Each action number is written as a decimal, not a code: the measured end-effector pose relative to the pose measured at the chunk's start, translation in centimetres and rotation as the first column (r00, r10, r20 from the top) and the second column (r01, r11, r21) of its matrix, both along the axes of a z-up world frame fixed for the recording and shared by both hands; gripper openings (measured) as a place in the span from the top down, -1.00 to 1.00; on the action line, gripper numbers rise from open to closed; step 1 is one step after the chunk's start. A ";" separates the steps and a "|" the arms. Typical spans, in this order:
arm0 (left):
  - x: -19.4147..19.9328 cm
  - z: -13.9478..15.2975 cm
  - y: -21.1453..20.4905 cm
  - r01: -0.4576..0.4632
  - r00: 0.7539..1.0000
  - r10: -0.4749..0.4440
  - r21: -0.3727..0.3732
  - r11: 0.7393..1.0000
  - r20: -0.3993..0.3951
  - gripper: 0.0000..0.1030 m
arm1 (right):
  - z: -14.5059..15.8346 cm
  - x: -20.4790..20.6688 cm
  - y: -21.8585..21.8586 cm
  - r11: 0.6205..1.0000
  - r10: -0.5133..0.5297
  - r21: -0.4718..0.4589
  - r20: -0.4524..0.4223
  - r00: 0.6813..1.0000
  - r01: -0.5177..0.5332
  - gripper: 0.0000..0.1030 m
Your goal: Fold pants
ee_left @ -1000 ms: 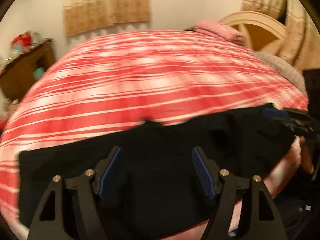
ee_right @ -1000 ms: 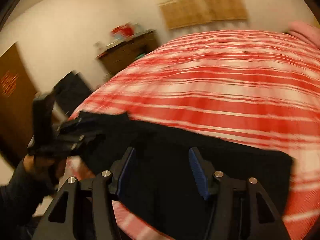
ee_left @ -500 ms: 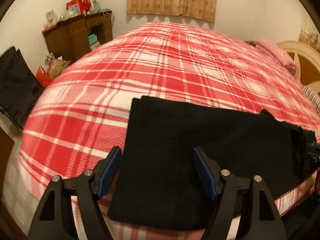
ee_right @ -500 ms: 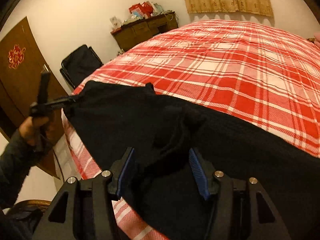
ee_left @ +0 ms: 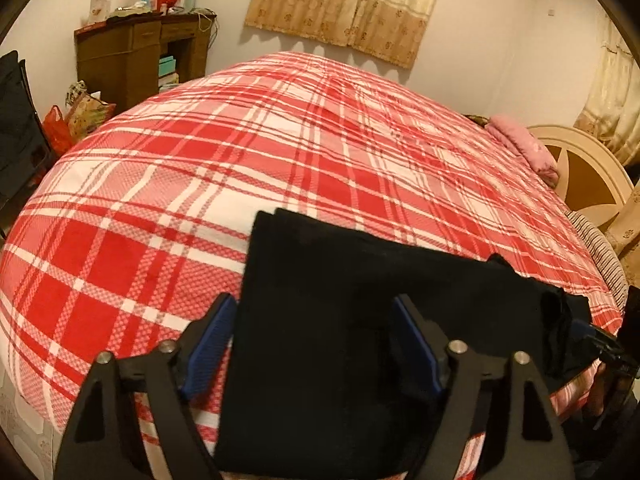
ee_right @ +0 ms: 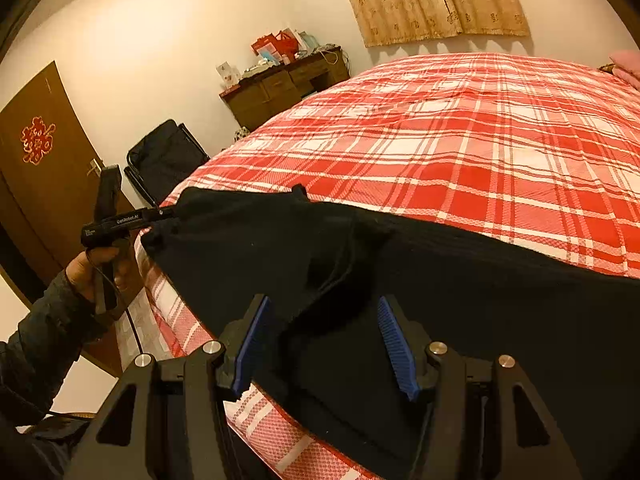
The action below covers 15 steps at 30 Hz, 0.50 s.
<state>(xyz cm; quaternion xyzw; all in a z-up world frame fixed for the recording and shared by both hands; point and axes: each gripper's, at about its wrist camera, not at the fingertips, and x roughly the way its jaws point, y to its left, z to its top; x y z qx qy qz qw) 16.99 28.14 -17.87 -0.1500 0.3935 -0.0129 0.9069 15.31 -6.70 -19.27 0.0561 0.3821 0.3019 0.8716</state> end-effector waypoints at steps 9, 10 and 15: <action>-0.3 -0.1 -0.1 0.011 1.000 -0.011 -0.007 1.000 0.026 -0.16 | 0.4 -0.3 -0.3 1.000 -0.017 0.022 0.026 1.000 0.017 -0.12; -0.5 -0.1 0.4 0.010 1.000 -0.009 -0.038 0.999 0.030 0.15 | 0.4 -0.4 -0.3 1.000 -0.020 0.024 0.027 0.999 0.020 -0.12; -1.1 -0.2 0.4 0.039 0.999 -0.037 -0.088 0.995 0.024 0.53 | 0.2 -0.3 -0.4 0.999 -0.029 0.029 0.023 0.999 0.028 -0.12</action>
